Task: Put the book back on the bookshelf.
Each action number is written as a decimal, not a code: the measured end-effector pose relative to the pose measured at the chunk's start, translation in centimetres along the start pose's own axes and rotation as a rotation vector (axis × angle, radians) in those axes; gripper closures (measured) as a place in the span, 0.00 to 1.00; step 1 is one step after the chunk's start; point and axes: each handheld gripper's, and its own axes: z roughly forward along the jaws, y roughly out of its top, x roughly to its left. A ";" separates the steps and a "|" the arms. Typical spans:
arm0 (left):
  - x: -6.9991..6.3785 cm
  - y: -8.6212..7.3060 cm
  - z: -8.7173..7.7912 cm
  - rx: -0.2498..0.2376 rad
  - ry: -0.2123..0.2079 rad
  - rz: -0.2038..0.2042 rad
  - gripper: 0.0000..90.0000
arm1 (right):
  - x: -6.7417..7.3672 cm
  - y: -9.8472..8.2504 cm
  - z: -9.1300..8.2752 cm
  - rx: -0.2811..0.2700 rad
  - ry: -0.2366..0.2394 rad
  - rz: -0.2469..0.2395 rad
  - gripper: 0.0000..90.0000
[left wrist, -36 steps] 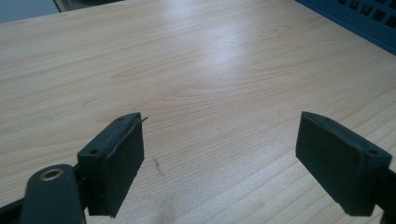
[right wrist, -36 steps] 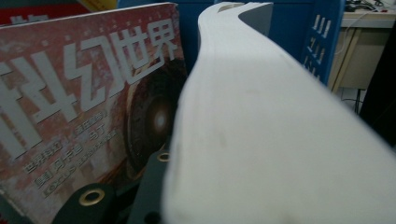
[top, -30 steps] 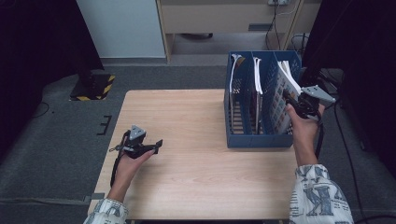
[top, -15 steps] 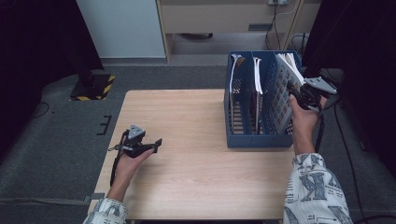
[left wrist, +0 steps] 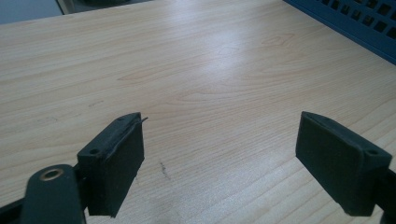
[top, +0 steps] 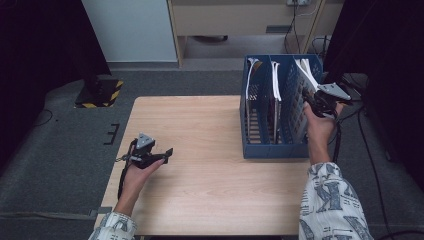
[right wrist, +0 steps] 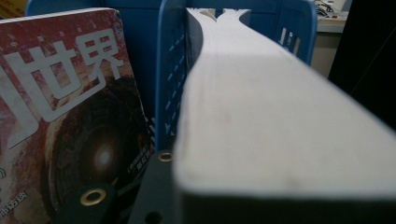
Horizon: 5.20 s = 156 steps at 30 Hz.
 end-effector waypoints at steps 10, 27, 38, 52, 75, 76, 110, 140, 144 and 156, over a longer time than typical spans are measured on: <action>-0.1 0.1 -0.1 -0.004 0.001 0.002 0.17 | 0.3 -0.4 -0.2 -0.011 -0.007 -0.008 0.82; -0.2 0.2 -0.3 -0.010 -0.001 0.004 0.17 | 1.6 -0.8 -0.2 -0.001 0.018 -0.020 0.65; -0.1 0.3 -0.4 -0.013 0.000 0.003 0.17 | 1.8 -0.8 -0.3 0.002 0.017 -0.022 0.52; -0.1 0.3 -0.5 -0.015 0.001 0.004 0.17 | 1.8 -0.8 -0.4 0.011 0.020 -0.019 0.38; -0.1 0.4 -0.5 -0.016 0.003 0.006 0.17 | 1.9 -1.1 -0.7 0.009 -0.036 -0.179 0.79; -0.1 0.4 -0.5 -0.016 0.003 0.005 0.17 | 1.9 -1.0 -0.8 0.016 -0.038 -0.188 0.79; -0.1 0.5 -0.5 -0.019 0.002 0.006 0.17 | 1.9 -0.7 -0.9 0.033 -0.015 -0.171 0.43; -0.3 0.4 -0.4 -0.007 0.003 0.018 0.17 | 1.6 -3.5 -5.3 0.033 0.053 -0.066 0.09; -0.3 0.4 -0.4 -0.003 0.003 0.016 0.17 | 1.6 -4.0 -5.8 0.042 0.060 -0.064 0.08; -0.3 0.3 -0.3 -0.002 0.000 0.022 0.17 | 2.0 -4.7 -7.4 0.033 0.073 -0.036 0.08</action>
